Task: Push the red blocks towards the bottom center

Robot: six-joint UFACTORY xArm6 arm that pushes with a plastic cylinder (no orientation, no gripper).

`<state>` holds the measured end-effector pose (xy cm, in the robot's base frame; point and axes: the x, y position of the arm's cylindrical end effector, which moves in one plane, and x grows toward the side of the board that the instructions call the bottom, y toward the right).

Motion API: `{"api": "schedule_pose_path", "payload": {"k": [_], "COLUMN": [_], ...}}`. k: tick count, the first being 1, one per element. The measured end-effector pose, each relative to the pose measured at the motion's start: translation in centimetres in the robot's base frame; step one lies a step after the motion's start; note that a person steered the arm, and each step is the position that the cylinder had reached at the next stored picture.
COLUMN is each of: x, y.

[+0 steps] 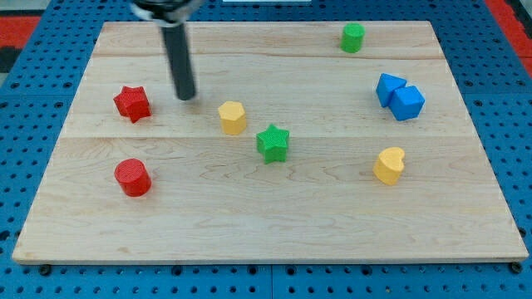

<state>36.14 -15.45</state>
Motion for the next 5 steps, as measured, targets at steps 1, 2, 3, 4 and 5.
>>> {"api": "schedule_pose_path", "payload": {"k": [1, 2, 3, 4, 5], "x": [0.5, 2.6, 5.1, 7.8, 10.5], "y": [-6.4, -9.5, -10.9, -10.7, -7.9]}}
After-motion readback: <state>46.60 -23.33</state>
